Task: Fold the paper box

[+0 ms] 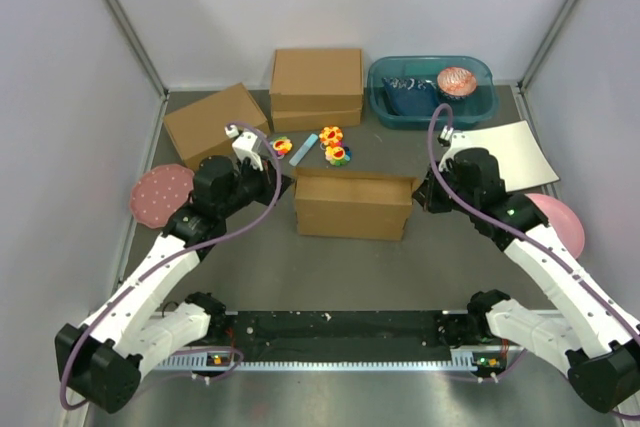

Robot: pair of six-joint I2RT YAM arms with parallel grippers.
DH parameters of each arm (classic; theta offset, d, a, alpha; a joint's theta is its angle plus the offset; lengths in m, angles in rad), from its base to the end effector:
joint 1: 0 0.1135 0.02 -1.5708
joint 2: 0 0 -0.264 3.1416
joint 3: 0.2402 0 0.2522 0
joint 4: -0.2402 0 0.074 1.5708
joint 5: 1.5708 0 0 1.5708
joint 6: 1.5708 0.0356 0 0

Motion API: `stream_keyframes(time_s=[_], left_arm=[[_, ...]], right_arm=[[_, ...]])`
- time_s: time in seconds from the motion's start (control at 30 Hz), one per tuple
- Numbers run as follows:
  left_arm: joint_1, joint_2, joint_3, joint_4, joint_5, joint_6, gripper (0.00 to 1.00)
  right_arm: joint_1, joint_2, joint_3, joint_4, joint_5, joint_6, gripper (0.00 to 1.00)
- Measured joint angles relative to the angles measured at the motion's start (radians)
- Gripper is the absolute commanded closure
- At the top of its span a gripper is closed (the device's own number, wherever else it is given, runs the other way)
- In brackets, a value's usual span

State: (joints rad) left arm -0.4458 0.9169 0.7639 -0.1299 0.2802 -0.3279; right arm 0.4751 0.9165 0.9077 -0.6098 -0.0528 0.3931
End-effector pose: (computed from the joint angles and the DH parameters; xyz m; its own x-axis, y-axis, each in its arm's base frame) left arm 0.1893 -0.1014 0.3148 -0.4490 -0.1284 -0.8842 0.5380 0.7512 -0.3823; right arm 0.1717 0.0904 0.3173 -0.6660 0.0876 -0.7408 -0.2597 0.9037 0.3403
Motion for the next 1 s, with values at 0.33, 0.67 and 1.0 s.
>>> stream_keyframes(time_s=[0.33,0.67,1.0], left_arm=[[0.005,0.003,-0.008,0.011,0.000,-0.047,0.99],[0.012,0.061,0.009,0.001,0.016,-0.132,0.87],[0.012,0.009,-0.030,0.001,0.010,-0.114,1.00]], right_arm=[[0.017,-0.008,-0.011,0.004,0.019,0.000,1.00],[0.066,-0.008,-0.011,0.004,0.077,0.000,1.00],[0.069,-0.009,-0.011,0.001,0.085,0.001,1.00]])
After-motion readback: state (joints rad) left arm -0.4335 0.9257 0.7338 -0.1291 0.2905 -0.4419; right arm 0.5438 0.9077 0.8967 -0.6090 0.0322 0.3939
